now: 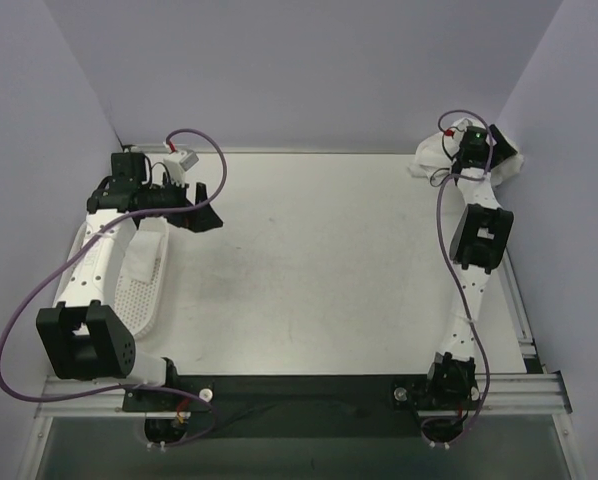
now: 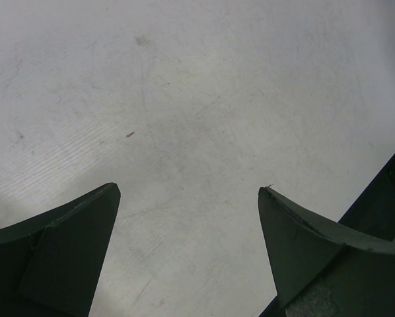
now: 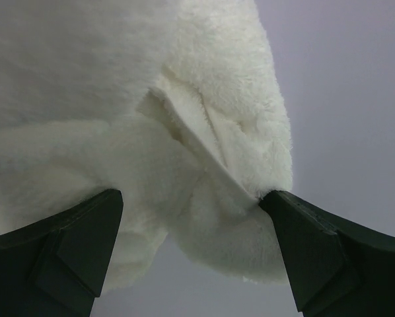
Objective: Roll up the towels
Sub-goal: Move the towel to the center of the board
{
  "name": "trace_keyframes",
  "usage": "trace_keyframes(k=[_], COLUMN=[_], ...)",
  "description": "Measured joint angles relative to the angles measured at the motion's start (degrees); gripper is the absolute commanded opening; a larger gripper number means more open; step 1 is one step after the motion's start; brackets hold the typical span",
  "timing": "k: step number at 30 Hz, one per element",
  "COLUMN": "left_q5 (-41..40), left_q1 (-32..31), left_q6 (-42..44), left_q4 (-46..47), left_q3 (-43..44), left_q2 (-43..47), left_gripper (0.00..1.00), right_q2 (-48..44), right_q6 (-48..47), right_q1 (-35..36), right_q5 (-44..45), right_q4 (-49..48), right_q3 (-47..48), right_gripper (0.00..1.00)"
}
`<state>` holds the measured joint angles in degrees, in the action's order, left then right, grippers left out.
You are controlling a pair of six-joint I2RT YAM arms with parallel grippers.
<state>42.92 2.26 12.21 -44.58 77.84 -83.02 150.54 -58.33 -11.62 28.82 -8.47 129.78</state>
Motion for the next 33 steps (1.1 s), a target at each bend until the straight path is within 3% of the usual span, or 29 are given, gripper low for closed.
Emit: trace_keyframes(k=[4,5,7,8,9,13,19,23,28,31,33], left_q5=[0.0,0.0,0.0,-0.1,-0.3,-2.6,-5.3,-7.1,-9.9,-10.8,-10.8], left_q1=[-0.3,-0.3,-0.4,-0.4,-0.5,-0.8,-1.1,-1.1,-1.1,-0.7,-0.2], left_q6=[-0.9,-1.0,-1.2,-1.3,-1.4,-2.6,-5.5,-6.8,-7.4,-7.0,-6.8], left_q4=[0.6,0.6,0.7,0.7,0.8,1.1,1.1,1.0,0.6,0.6,0.6], left_q3=[-2.0,-2.3,-2.4,-2.4,-2.4,-2.1,-0.8,0.5,1.2,1.2,1.2], left_q2=[0.3,0.4,0.5,0.5,0.7,0.9,0.7,0.4,0.4,0.4,0.4], left_gripper=[0.97,0.97,0.97,0.97,0.97,0.97,0.97,0.97,0.97,0.97,0.97], right_q2=[0.4,0.4,0.4,0.4,0.4,-2.1,-16.8,-29.8,-43.1,-51.0,-55.1], right_q6=[-2.3,-2.6,-3.4,-3.4,-3.2,0.2,8.9,14.6,20.1,23.1,25.1], right_q1=[-1.7,-1.7,-1.8,-1.8,-1.6,-0.6,3.8,13.7,31.7,43.0,48.7], right_q5=[-0.1,-0.1,0.1,0.2,0.1,-0.7,-8.2,-15.9,-28.5,-37.4,-42.1], right_q4=[-2.4,-2.7,-2.9,-2.6,-1.9,2.1,16.7,27.7,40.7,46.2,49.5], right_q3=[0.0,0.0,0.0,0.0,0.0,-4.2,-18.4,-20.3,-21.0,-29.4,-36.9], right_gripper=[0.83,0.59,0.36,0.02,0.0,0.0,0.0,0.0,0.0,0.0,0.44])
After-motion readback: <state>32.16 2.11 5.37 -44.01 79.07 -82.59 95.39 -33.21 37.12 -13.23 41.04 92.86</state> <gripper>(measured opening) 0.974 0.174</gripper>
